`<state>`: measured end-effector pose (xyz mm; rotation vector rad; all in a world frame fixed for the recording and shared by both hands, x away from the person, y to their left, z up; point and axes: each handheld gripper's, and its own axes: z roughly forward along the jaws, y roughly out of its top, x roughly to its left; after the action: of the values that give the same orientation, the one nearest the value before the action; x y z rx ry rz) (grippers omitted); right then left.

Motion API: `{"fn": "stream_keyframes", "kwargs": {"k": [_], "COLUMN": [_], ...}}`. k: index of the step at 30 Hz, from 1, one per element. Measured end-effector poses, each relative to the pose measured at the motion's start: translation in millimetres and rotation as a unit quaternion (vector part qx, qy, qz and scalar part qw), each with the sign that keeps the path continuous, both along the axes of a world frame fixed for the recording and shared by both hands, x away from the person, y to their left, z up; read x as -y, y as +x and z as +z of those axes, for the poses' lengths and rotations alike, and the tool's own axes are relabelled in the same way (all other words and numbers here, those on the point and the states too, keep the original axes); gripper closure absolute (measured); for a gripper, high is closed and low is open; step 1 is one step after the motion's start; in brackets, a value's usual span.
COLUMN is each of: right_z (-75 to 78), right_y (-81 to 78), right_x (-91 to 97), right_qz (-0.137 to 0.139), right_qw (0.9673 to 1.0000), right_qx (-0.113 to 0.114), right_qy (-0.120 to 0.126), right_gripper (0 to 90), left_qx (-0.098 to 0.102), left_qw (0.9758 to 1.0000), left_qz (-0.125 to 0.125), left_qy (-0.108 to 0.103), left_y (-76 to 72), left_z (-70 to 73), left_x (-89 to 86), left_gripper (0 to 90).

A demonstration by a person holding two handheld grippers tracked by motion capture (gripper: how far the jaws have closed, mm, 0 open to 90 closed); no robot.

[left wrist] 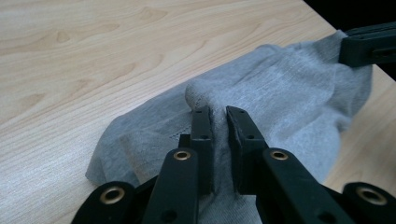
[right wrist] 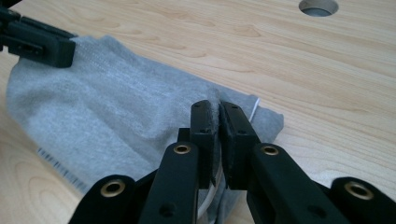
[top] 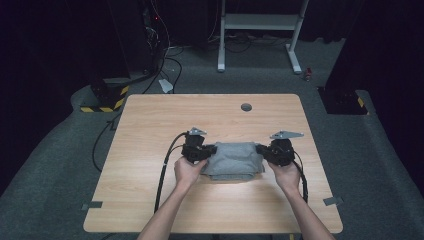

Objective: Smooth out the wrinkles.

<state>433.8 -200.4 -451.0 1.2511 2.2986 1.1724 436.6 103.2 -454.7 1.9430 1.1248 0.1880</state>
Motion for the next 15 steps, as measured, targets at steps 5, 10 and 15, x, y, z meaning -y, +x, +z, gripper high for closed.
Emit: {"fn": "stream_keyframes", "kwargs": {"k": [5, 10, 15], "right_z": [0.6, -4.4, -23.5], "right_y": [-19.0, -44.4, -69.3], "right_x": [3.7, 6.9, 5.8], "right_qz": [0.017, 0.036, 0.058], "right_qw": [0.9997, 0.9989, 0.9978], "right_qx": [0.018, 0.03, 0.024], "right_qy": [0.006, 0.007, -0.021], "right_gripper": [84.0, 83.9, 83.8], "left_qx": [0.021, 0.035, 0.034], "left_qw": [0.9994, 0.9977, 0.9964], "left_qz": [-0.026, -0.054, -0.077], "left_qy": [-0.011, -0.023, -0.01], "left_y": [-17.2, -42.5, -65.4], "left_z": [2.4, -1.6, -15.8], "left_x": [-4.2, -8.7, -7.9], "left_gripper": [82.1, 82.1, 81.8]}}
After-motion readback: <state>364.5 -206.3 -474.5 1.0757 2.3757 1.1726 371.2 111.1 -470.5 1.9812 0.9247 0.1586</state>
